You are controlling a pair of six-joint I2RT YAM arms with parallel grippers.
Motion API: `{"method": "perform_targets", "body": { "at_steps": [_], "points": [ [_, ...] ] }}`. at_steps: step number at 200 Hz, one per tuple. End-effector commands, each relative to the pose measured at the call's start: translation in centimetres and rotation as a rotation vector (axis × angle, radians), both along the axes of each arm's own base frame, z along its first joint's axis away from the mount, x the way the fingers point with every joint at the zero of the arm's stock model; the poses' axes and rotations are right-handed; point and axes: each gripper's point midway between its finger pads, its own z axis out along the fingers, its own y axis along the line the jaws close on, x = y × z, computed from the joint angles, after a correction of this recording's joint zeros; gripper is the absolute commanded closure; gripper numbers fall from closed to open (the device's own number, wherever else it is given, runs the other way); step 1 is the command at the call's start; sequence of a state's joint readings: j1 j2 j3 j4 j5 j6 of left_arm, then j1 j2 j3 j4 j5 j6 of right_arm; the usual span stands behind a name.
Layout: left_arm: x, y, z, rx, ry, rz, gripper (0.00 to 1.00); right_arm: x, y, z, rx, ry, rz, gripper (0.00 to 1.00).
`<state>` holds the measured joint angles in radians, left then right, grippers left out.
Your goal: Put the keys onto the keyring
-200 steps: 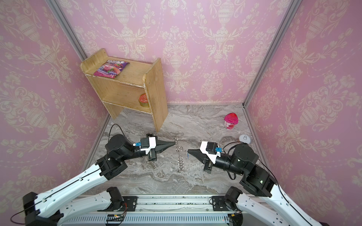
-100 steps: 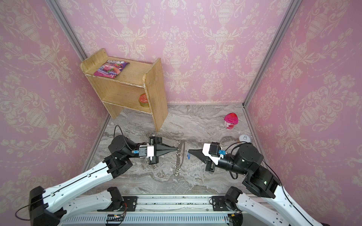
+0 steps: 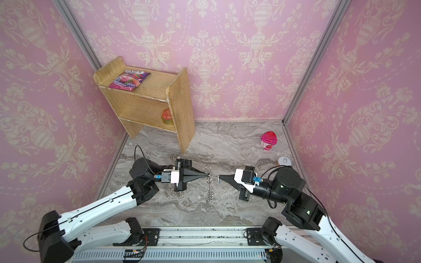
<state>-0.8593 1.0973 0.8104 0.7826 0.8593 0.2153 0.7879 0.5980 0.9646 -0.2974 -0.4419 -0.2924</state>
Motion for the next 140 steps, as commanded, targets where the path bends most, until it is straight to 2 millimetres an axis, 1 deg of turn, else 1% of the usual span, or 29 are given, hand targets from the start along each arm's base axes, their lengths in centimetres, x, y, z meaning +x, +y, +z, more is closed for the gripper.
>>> {"method": "perform_targets", "body": {
  "at_steps": [1,35,49,69,71,73,107,140],
  "points": [
    [-0.3,0.4,0.6,-0.043,0.04,-0.043,1.0,-0.5,-0.1,0.3,0.006,-0.023,0.017,1.0],
    [0.8,0.5,1.0,-0.116,0.119,-0.031,1.0,-0.7,0.0,0.5,0.016,-0.031,0.026,1.0],
    [1.3,0.7,1.2,-0.154,0.159,-0.035,1.0,-0.3,0.0,0.6,0.026,-0.032,0.011,1.0],
    [2.1,1.2,2.1,-0.21,0.204,-0.034,1.0,0.2,0.0,0.6,0.043,-0.025,-0.012,1.0],
    [2.3,1.1,1.2,-0.199,0.223,-0.03,1.0,0.3,0.0,0.6,0.044,-0.026,-0.016,1.0],
    [2.4,1.1,1.1,-0.199,0.232,-0.028,1.0,0.3,0.0,0.7,0.046,-0.026,-0.019,1.0],
    [3.4,1.6,1.2,-0.229,0.288,-0.012,1.0,1.1,-0.5,1.4,0.092,-0.035,-0.077,1.0],
    [3.7,2.0,1.2,-0.256,0.315,-0.012,1.0,1.9,-0.1,1.7,0.129,-0.036,-0.092,1.0]
  ]
}}
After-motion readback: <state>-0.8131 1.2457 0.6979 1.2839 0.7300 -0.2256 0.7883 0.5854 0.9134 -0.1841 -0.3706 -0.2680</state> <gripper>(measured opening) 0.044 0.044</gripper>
